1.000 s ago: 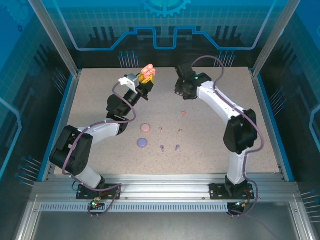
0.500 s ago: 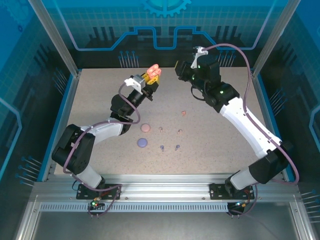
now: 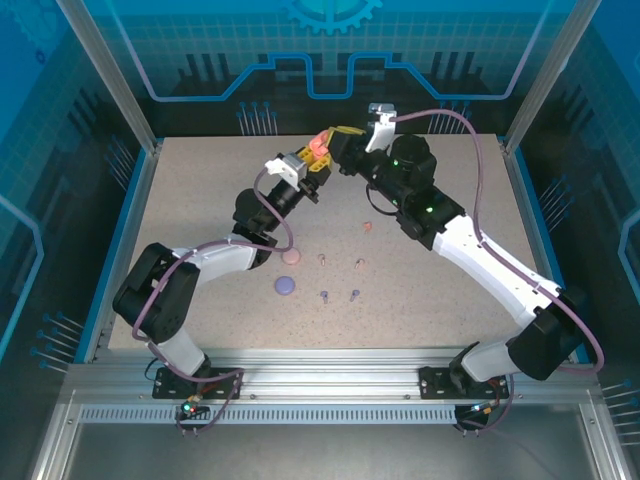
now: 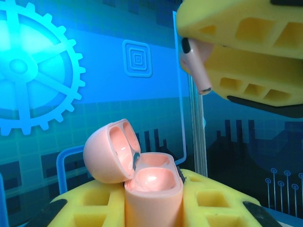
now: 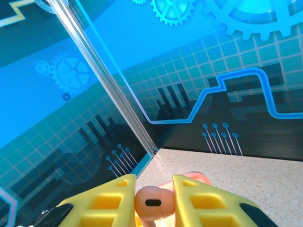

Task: Insert wireless bluetooth earbuds into charging case

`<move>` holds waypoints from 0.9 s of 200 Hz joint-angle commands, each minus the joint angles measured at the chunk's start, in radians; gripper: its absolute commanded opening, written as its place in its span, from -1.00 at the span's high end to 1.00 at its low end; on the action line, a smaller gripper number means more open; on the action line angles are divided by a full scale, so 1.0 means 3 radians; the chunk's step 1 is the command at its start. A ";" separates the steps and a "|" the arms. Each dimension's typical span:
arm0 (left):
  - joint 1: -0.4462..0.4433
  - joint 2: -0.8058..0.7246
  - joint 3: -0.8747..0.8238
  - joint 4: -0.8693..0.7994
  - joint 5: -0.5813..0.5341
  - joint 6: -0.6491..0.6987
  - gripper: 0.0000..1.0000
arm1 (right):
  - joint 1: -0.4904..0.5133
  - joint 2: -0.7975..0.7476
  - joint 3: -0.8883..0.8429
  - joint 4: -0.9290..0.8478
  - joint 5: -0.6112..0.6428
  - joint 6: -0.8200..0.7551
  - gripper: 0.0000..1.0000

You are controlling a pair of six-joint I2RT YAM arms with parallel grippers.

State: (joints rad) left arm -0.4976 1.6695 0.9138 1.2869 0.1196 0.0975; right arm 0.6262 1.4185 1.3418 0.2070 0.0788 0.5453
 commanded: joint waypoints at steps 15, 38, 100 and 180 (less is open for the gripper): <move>-0.0034 0.0003 0.0114 0.0144 -0.0068 0.0153 1.00 | 0.0086 0.0016 -0.0093 0.0525 -0.0012 0.0114 0.55; -0.0036 -0.0011 0.0114 0.0118 -0.0066 0.0153 1.00 | 0.0106 0.0055 -0.0111 0.0562 -0.0008 0.0151 0.55; -0.0039 -0.0034 0.0129 0.0090 -0.0066 0.0140 1.00 | 0.0119 0.0187 -0.0162 0.0618 0.0008 0.0212 0.56; -0.0039 -0.0058 0.0134 0.0065 -0.0068 0.0155 1.00 | 0.0093 0.0312 -0.0211 0.0629 0.0031 0.0296 0.59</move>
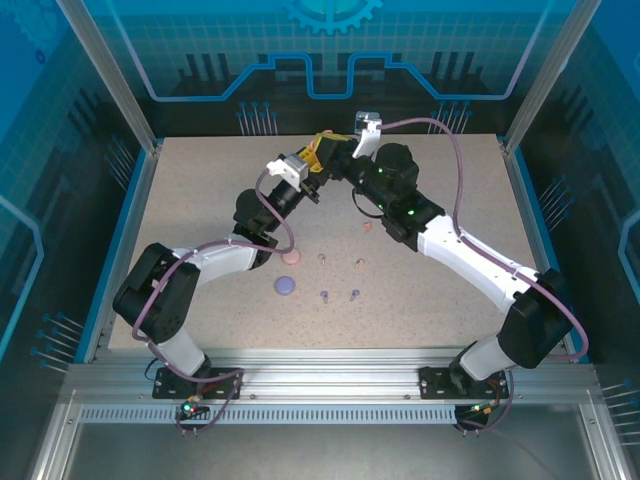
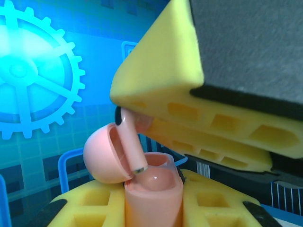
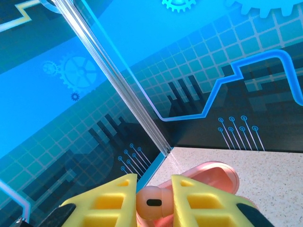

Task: Insert wireless bluetooth earbuds into charging case

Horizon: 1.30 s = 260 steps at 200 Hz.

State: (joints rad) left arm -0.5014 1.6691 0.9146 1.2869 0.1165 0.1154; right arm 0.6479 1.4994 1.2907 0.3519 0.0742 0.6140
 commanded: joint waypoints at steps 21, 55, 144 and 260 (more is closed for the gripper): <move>-0.0027 -0.0062 0.0132 0.0057 -0.0061 0.0105 1.00 | 0.0000 0.0044 -0.0077 0.0156 0.0063 0.0090 0.59; -0.0028 -0.0067 0.0132 0.0051 -0.0056 0.0115 1.00 | -0.0018 0.0033 -0.0130 0.0172 0.0079 0.0116 0.60; -0.0028 -0.0067 0.0152 0.0037 -0.0059 0.0127 1.00 | -0.0089 -0.0007 -0.0222 0.0201 0.0115 0.0152 0.60; -0.0030 -0.0057 0.0237 0.0023 -0.0098 0.0024 1.00 | -0.0021 -0.0048 -0.0441 0.0366 -0.0001 -0.0101 0.61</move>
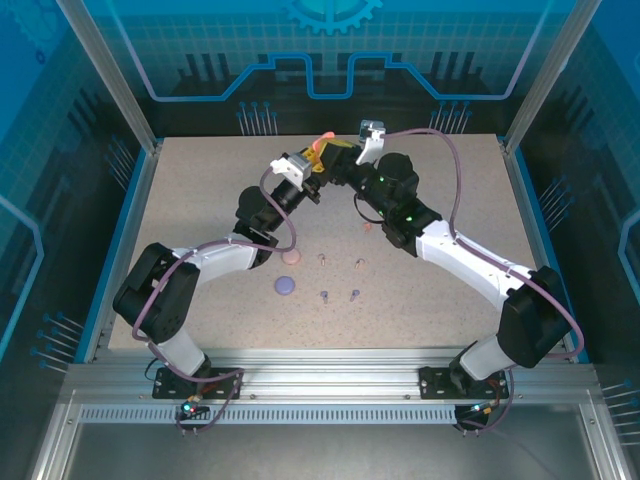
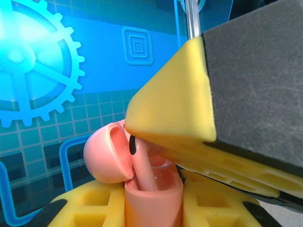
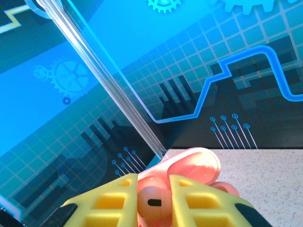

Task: Insert wireless bluetooth earbuds into charging case

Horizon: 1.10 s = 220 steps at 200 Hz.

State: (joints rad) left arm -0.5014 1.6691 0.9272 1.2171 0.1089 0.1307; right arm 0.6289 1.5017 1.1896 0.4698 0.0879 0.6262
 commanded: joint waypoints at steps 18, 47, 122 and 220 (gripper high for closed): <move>-0.0029 -0.0056 0.0206 0.0251 -0.0079 -0.0042 1.00 | 0.0067 -0.0060 -0.0114 -0.0032 -0.0023 -0.0209 0.61; -0.0027 -0.0051 0.0227 0.0243 -0.0095 -0.0062 1.00 | 0.0092 -0.0056 -0.0148 0.0004 0.0007 -0.0229 0.61; -0.0029 -0.0042 0.0233 0.0223 -0.0087 -0.0092 1.00 | 0.0087 -0.0048 -0.0106 0.0009 0.0116 -0.0170 -0.02; -0.0029 0.0009 0.0192 0.0293 -0.0146 -0.0172 1.00 | -0.0177 -0.0460 0.0004 -0.0212 0.0379 0.0234 -0.67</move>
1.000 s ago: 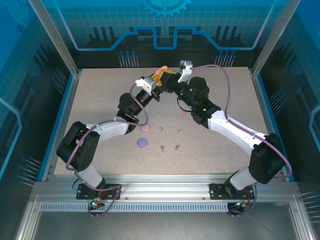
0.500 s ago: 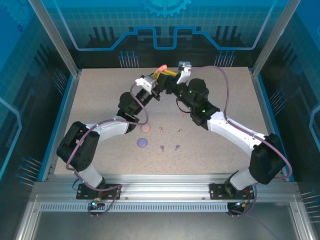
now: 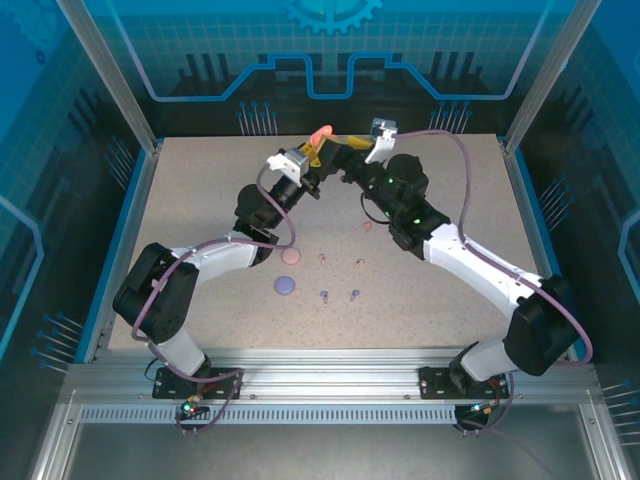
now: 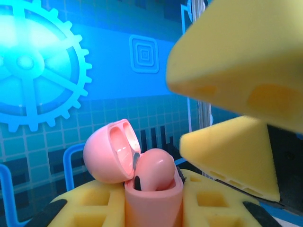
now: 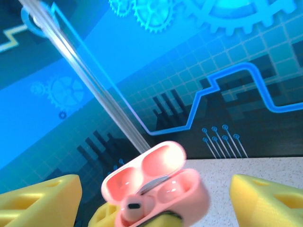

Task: Insert wireless bluetooth earbuds into charging case

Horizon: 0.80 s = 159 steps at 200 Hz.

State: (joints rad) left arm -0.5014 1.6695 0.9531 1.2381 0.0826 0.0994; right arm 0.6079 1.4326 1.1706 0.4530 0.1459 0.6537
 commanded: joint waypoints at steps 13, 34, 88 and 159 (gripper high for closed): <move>-0.0027 0.0003 0.0106 0.0209 -0.0070 -0.0048 1.00 | -0.0168 -0.0316 0.0061 -0.0334 0.0278 0.0170 -0.68; -0.0027 -0.0011 0.0110 0.0169 -0.0092 -0.0024 1.00 | -0.0323 -0.0433 0.0047 -0.0799 0.0413 0.0343 -0.68; -0.0025 -0.0057 0.0051 0.0028 -0.0077 -0.0039 1.00 | -0.0838 -0.0148 0.0636 -0.3110 0.0330 0.0623 -0.66; -0.0026 -0.0183 -0.0047 -0.0154 -0.0060 -0.0040 1.00 | -0.0886 0.1199 0.1516 -0.4380 0.0075 0.0263 -0.47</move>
State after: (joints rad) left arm -0.5014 1.6642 0.9516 1.1995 0.0715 0.0868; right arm 0.3408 1.6596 1.5288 -0.6708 0.2104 0.7994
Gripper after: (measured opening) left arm 0.239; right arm 0.753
